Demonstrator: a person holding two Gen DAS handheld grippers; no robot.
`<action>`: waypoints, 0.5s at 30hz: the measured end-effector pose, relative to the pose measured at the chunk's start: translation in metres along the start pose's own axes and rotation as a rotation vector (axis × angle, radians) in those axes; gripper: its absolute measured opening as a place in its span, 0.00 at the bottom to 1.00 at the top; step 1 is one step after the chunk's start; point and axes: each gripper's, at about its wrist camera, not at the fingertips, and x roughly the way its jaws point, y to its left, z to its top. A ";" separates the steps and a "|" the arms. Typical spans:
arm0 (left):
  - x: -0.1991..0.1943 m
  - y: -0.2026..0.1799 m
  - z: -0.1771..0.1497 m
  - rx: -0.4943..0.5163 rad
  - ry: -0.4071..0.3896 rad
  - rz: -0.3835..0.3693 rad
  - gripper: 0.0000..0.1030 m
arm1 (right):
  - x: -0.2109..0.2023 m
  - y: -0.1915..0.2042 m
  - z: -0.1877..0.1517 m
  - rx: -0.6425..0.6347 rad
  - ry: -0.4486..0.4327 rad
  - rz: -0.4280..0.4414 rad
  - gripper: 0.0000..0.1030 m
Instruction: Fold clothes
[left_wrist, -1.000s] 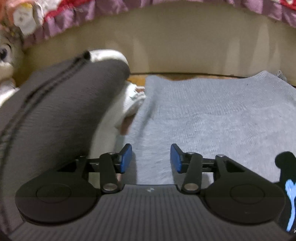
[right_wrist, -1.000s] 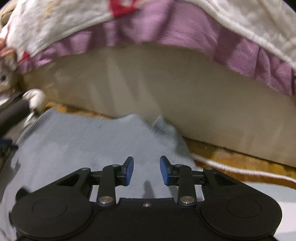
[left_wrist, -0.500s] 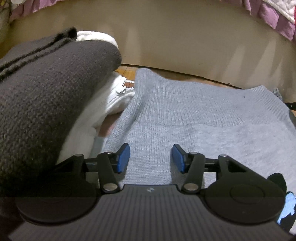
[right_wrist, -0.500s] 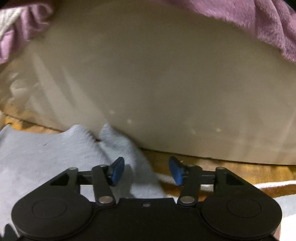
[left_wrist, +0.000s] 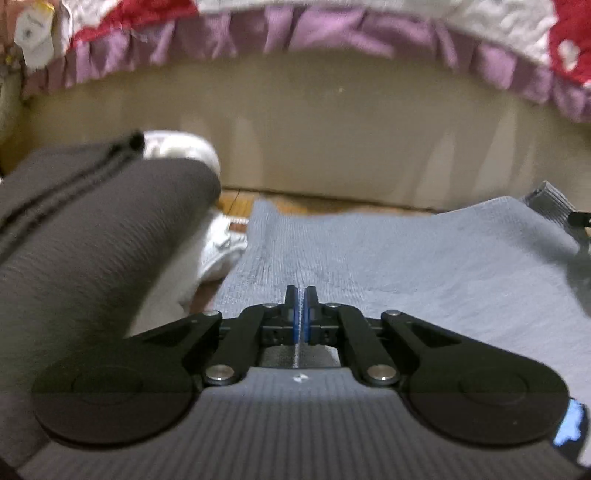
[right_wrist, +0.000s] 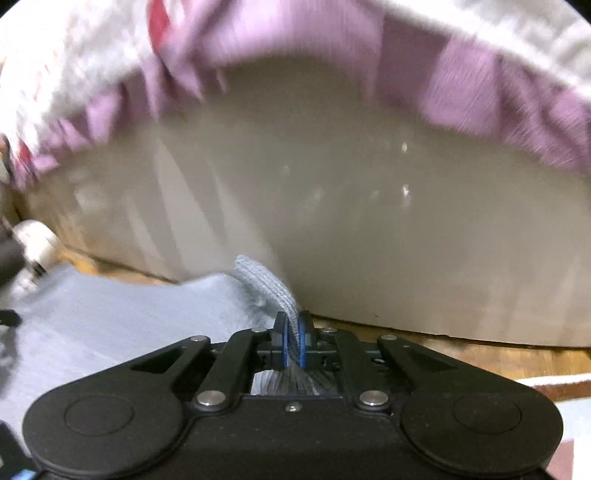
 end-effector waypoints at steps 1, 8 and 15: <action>-0.010 0.001 0.001 -0.007 -0.011 -0.013 0.01 | -0.014 0.001 -0.001 0.015 -0.017 0.011 0.07; -0.144 -0.007 -0.033 0.055 -0.131 -0.165 0.01 | -0.145 0.016 -0.021 0.096 -0.044 0.163 0.07; -0.284 -0.019 -0.119 -0.010 -0.149 -0.151 0.00 | -0.272 0.028 -0.084 0.114 0.129 0.152 0.06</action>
